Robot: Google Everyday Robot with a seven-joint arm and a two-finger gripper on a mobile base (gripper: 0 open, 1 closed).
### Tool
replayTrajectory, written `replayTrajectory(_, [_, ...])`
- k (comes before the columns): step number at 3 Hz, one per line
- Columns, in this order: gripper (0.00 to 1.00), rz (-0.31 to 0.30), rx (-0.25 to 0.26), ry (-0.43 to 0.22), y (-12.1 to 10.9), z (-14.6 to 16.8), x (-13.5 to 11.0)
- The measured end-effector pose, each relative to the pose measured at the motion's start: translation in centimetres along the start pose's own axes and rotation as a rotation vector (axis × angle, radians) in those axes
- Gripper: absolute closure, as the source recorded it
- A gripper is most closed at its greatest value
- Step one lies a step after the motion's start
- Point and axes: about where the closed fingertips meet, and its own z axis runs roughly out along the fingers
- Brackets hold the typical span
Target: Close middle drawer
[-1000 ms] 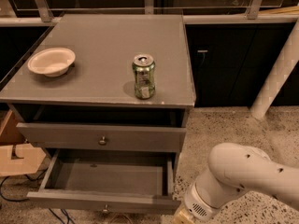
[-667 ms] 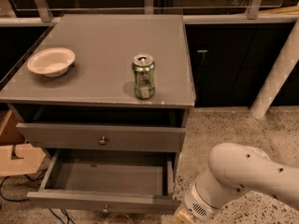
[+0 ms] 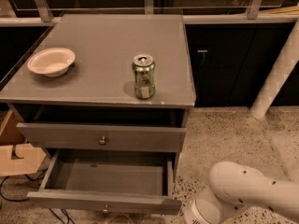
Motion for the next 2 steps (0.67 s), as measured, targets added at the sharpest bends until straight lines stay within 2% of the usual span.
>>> replayTrajectory(1, [1.0, 0.0, -0.025, -0.02, -1.3, 3.5, -0.2])
replayTrajectory(2, [1.0, 0.018, -0.064, -0.006, -3.5, 8.9, -0.3])
